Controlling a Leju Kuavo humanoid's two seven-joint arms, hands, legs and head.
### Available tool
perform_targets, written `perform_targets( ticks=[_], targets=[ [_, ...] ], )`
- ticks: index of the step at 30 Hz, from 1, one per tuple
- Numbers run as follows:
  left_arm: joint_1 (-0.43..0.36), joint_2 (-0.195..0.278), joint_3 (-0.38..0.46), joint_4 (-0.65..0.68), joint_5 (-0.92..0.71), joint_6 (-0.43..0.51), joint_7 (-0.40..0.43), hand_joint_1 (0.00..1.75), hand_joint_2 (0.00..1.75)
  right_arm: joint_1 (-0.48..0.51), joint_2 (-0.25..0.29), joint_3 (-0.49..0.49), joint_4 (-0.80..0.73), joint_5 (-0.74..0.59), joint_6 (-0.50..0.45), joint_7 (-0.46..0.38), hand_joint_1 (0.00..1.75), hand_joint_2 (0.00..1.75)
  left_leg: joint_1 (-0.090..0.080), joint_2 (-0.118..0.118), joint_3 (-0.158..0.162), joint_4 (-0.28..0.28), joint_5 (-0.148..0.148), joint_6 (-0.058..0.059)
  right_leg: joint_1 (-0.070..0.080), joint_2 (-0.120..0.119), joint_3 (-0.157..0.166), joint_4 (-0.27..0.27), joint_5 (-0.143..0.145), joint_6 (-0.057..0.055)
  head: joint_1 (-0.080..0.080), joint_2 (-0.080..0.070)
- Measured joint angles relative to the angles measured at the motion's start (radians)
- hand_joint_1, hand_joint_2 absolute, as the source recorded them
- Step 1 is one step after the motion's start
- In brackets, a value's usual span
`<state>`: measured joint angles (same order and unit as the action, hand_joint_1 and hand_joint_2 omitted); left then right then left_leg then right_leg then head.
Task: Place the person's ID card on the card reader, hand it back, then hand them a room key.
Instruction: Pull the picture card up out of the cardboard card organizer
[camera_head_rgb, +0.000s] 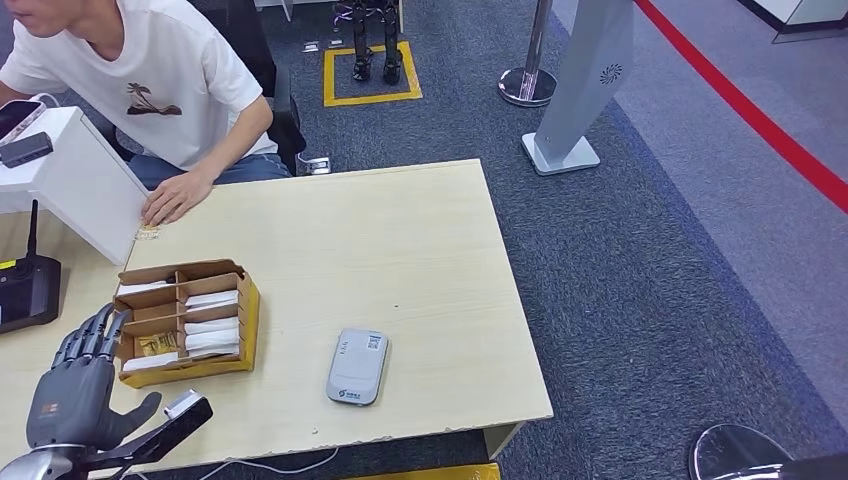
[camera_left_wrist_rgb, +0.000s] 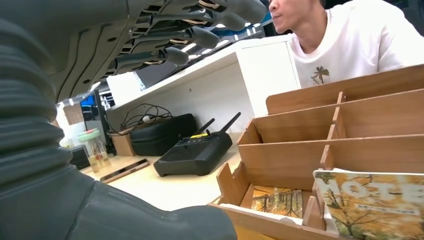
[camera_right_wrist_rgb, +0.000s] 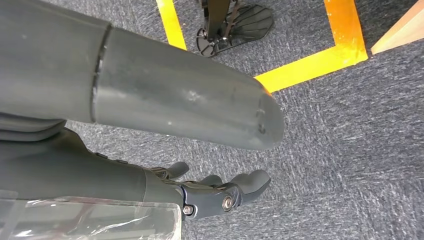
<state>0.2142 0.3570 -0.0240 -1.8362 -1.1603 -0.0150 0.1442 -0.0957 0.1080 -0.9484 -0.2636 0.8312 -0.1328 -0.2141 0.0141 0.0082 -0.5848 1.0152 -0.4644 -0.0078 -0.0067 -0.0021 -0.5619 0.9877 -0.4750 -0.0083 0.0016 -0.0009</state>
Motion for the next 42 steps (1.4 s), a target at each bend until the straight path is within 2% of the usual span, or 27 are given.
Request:
perform_targets(
  ticks=[7, 14, 33, 42],
  targets=[
    [-0.088, 0.024, -0.014, 0.084, 0.015, -0.066, -0.001, 0.00, 1.75, -0.017, 0.000, 0.004, 0.000, 0.025, 0.002, 0.018, 0.00, 0.00, 0.000, -0.001, 0.000, 0.000, 0.000, 0.000, 0.000, -0.001, 0.000, 0.000, 0.000, 0.000, 0.000, 0.000],
    [-0.187, 0.027, -0.053, 0.193, 0.018, -0.078, -0.004, 0.00, 1.75, -0.036, 0.000, 0.012, 0.000, 0.038, 0.002, 0.028, 0.00, 0.00, 0.000, -0.001, 0.000, 0.000, 0.001, 0.000, 0.000, 0.000, 0.000, 0.000, 0.001, -0.001, 0.000, 0.000],
    [-0.278, 0.023, -0.115, 0.262, 0.058, -0.078, -0.033, 0.00, 1.75, -0.044, 0.001, 0.022, 0.001, 0.040, 0.002, 0.030, 0.00, 0.00, 0.000, 0.000, 0.000, 0.000, 0.001, 0.000, 0.000, 0.000, 0.000, 0.000, 0.001, -0.001, 0.000, 0.000],
    [-0.327, 0.028, -0.147, 0.264, 0.088, -0.119, -0.040, 0.00, 1.75, -0.045, 0.002, 0.033, 0.001, 0.040, 0.002, 0.034, 0.00, 0.00, 0.000, 0.000, 0.000, 0.000, 0.001, 0.000, 0.000, 0.000, 0.000, 0.000, 0.001, -0.001, 0.000, 0.000]
  ],
)
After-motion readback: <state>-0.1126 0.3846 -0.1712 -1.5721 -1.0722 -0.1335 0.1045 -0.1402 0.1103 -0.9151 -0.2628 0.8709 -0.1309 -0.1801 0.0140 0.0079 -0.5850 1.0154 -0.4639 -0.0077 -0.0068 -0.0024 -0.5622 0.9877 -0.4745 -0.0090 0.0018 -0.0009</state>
